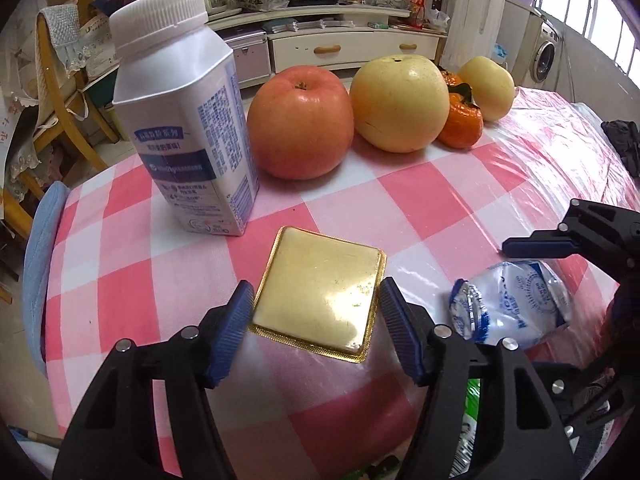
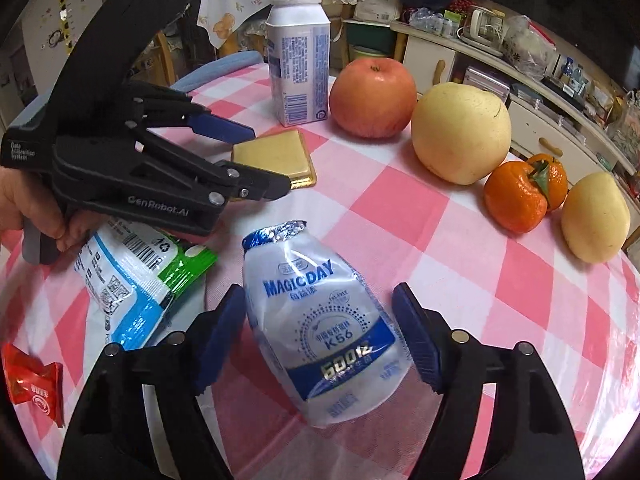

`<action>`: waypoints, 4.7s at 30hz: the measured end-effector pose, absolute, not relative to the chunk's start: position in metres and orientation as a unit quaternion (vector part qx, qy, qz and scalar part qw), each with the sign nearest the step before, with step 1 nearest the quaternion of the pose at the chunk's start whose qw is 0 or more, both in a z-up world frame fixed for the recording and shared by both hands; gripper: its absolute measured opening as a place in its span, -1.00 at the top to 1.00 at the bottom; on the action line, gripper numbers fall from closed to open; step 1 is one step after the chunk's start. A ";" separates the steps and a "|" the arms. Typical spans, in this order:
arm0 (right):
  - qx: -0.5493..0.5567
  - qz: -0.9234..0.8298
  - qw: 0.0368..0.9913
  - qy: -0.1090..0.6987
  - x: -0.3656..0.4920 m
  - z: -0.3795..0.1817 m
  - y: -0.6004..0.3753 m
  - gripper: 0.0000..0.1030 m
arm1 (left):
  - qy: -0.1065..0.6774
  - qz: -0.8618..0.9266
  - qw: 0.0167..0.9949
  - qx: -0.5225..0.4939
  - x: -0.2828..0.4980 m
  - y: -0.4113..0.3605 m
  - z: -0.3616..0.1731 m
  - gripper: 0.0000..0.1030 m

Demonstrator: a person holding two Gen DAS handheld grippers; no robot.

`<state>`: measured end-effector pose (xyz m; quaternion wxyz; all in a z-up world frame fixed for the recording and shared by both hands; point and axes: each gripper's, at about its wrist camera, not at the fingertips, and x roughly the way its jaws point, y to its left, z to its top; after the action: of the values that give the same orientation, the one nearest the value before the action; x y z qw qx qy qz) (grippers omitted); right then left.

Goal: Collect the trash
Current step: 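Grasp the gold square packet with the left gripper while the right gripper grasps the Magic Day pouch, then carry the gold packet and pouch to the pink bucket, open both grippers, then move both tools back over the table toward the remaining wrappers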

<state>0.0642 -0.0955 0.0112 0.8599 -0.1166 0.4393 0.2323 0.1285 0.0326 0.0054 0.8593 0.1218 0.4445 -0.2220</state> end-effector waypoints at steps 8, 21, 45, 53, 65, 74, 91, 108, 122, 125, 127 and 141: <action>-0.117 0.240 0.859 0.437 0.055 0.013 -0.096 -0.24 | 0.453 -0.207 0.863 0.085 0.108 0.056 0.013 -0.25; -0.118 0.247 0.858 0.434 0.031 0.025 -0.089 -0.12 | 0.463 -0.209 0.858 0.072 0.074 0.078 0.014 -0.15; -0.056 0.236 0.877 0.414 0.014 0.058 -0.102 -0.12 | 0.467 -0.159 0.869 0.040 0.062 0.081 0.017 -0.15; -0.008 0.259 0.882 0.395 -0.006 0.080 -0.101 -0.12 | 0.416 -0.129 0.900 -0.038 0.018 0.124 0.052 -0.15; 0.050 0.312 0.866 0.387 -0.036 0.100 -0.068 -0.12 | 0.339 -0.072 0.927 -0.144 -0.055 0.208 0.097 -0.16; 0.076 0.352 0.853 0.378 -0.058 0.120 -0.012 -0.12 | 0.308 -0.008 0.936 -0.174 -0.076 0.266 0.106 -0.16; 0.087 0.459 0.798 0.380 -0.084 0.152 0.178 -0.12 | 0.247 0.154 0.920 -0.262 -0.122 0.389 0.119 -0.16; 0.064 0.424 0.818 0.383 -0.079 0.131 0.246 -0.75 | 0.228 0.235 0.882 -0.339 -0.142 0.454 0.100 -0.65; 0.012 0.329 0.881 0.341 -0.110 0.122 0.152 -0.90 | 0.148 0.154 0.951 -0.223 -0.135 0.385 0.128 -0.77; -0.008 0.314 0.884 0.345 -0.119 0.119 0.140 -0.91 | 0.159 0.140 0.955 -0.208 -0.129 0.371 0.132 -0.77; -0.014 0.305 0.885 0.353 -0.126 0.116 0.129 -0.91 | 0.177 0.135 0.955 -0.197 -0.123 0.361 0.133 -0.77; 0.011 0.253 0.900 0.355 -0.156 0.124 0.068 -0.91 | 0.202 0.071 0.970 -0.112 -0.111 0.295 0.132 -0.78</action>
<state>-0.1563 0.0675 0.1244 0.9001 0.0110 0.3549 0.2526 -0.1110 0.2954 0.1320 0.9704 -0.1119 0.2020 0.0709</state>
